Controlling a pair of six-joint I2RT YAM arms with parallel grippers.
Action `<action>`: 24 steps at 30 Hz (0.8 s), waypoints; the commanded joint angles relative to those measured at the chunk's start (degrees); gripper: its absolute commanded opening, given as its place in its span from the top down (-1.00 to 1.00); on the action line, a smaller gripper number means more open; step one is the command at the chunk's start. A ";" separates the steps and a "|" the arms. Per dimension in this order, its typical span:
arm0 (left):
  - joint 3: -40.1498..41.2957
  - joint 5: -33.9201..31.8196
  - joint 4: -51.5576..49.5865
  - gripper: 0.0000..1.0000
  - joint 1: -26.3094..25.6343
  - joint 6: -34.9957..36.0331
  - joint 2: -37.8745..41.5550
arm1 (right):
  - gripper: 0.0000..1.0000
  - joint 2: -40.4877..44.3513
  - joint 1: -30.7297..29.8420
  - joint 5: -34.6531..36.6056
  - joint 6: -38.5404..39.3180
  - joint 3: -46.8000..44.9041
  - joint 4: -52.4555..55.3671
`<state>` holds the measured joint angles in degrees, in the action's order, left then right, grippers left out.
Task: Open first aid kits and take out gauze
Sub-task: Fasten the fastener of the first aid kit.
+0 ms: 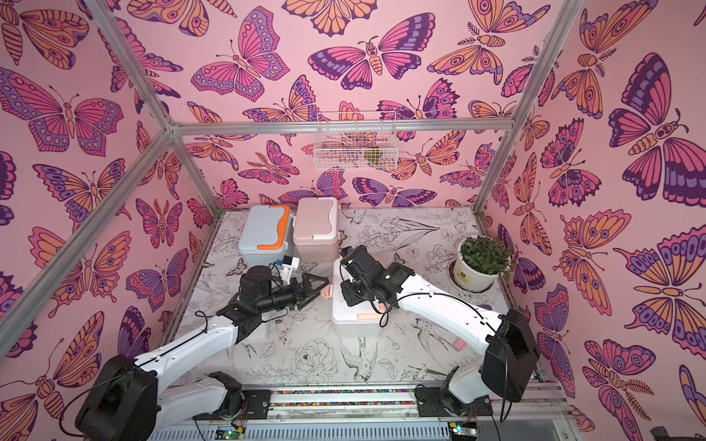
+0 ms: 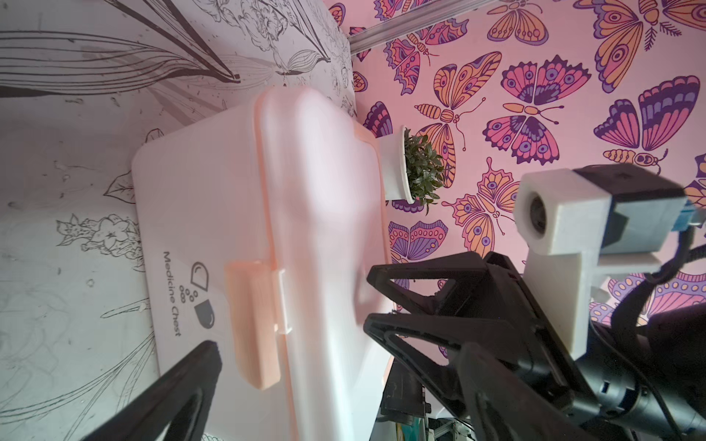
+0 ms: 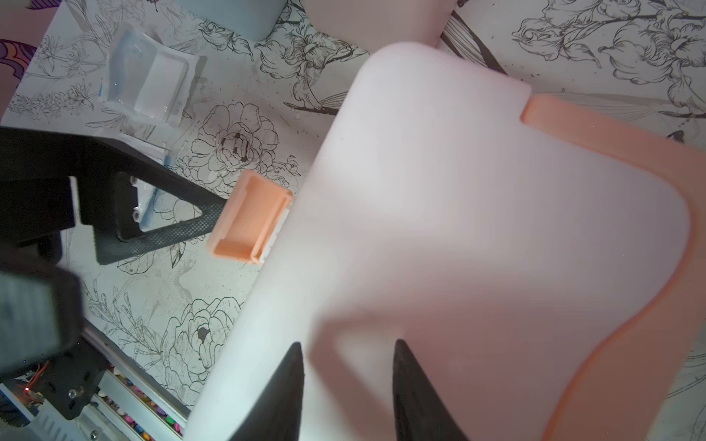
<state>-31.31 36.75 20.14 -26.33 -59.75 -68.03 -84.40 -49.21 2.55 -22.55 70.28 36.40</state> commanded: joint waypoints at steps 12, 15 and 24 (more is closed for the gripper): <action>-3.23 0.29 3.24 -0.98 -3.36 0.06 -2.92 | 0.20 -1.12 -0.45 -1.81 -0.98 -3.52 6.67; -3.45 -0.23 3.24 -0.97 -3.72 0.24 -3.71 | 0.20 -1.12 -0.45 -1.84 -0.97 -3.65 6.58; -4.08 -1.19 2.12 -0.96 -4.62 0.74 -2.84 | 0.20 1.29 -0.45 -1.69 -1.29 -3.28 6.87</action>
<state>-34.48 35.35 22.50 -30.09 -60.16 -71.70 -83.22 -49.23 2.28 -22.68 69.21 35.83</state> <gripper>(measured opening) 0.982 0.400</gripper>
